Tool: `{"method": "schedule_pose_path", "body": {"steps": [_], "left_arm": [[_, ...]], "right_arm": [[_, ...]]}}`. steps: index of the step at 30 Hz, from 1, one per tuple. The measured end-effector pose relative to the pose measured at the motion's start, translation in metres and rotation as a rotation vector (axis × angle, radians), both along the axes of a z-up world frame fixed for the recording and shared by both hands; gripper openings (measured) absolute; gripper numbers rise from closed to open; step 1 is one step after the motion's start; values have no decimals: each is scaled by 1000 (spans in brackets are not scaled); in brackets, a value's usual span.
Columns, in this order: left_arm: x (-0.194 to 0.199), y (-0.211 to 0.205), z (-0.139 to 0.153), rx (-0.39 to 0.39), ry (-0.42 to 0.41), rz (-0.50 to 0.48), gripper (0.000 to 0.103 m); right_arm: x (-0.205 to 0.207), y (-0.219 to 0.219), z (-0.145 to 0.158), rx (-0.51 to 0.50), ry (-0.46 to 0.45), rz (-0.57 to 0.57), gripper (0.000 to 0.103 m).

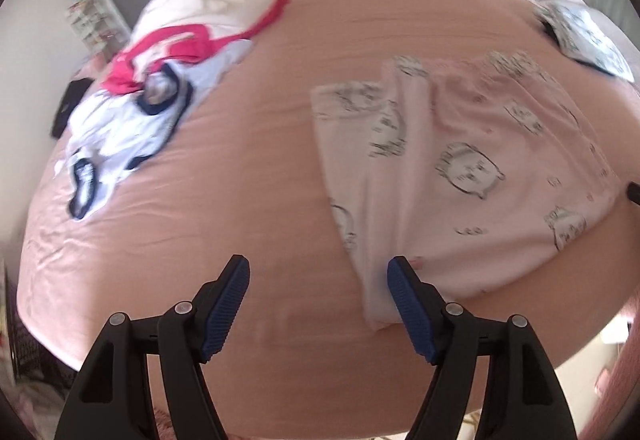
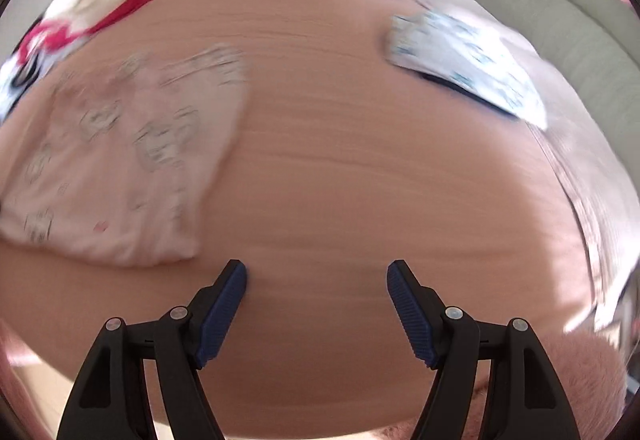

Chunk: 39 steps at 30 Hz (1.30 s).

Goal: Fold clothes

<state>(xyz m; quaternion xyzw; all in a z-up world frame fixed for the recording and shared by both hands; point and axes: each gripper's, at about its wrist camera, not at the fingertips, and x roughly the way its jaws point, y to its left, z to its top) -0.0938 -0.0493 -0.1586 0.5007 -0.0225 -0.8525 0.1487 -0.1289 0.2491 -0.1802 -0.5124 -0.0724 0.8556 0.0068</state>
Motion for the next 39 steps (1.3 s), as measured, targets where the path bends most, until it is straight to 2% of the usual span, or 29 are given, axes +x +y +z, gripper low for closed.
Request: {"method": "schedule_pose_path", "body": {"steps": [3, 7, 12, 15, 19, 21, 24, 25, 27, 28, 30, 31, 32, 33, 35, 37, 38, 39], "left_arm": [[3, -8, 7, 175, 70, 9, 71], [6, -1, 1, 236, 58, 22, 71], [15, 0, 3, 174, 42, 65, 71], [21, 1, 5, 135, 32, 91, 71], [28, 2, 6, 81, 19, 125, 71], [33, 3, 4, 151, 34, 113, 71], [33, 11, 1, 232, 78, 29, 71], [31, 15, -2, 221, 61, 25, 71], [28, 20, -11, 180, 11, 39, 71], [26, 20, -15, 158, -13, 52, 71], [29, 16, -14, 177, -3, 90, 71], [31, 15, -10, 153, 10, 114, 71], [33, 14, -6, 127, 28, 133, 71], [36, 12, -2, 138, 55, 141, 70], [38, 5, 0, 276, 104, 133, 70], [39, -2, -6, 418, 116, 155, 70], [39, -4, -10, 469, 117, 176, 70], [39, -3, -12, 469, 115, 179, 70]], "right_arm": [[-4, 16, 9, -146, 20, -55, 72], [-1, -11, 8, -167, 53, 45, 72], [0, -35, 0, -104, 40, 132, 72], [-4, -32, -17, 1, -23, 128, 72], [-7, -16, -9, 43, 15, 43, 72], [-8, -8, -3, 62, 41, -4, 72], [-9, 2, 6, -115, 63, -34, 72], [-9, 2, 6, -150, 61, -27, 72], [-10, -5, 3, -146, 41, 0, 72], [-9, -10, -2, -113, 23, 11, 72], [-13, -12, -10, -17, 7, -8, 72], [-15, -11, -13, 20, 3, -24, 72], [-14, -3, -8, 1, 19, -62, 72], [-14, 5, -3, -52, 30, -78, 72], [-12, 20, 6, -161, 47, -106, 72], [-14, 27, 3, -309, 5, -90, 72], [-14, 26, -2, -387, -31, -81, 72], [-15, 26, -7, -461, -66, -74, 72]]}}
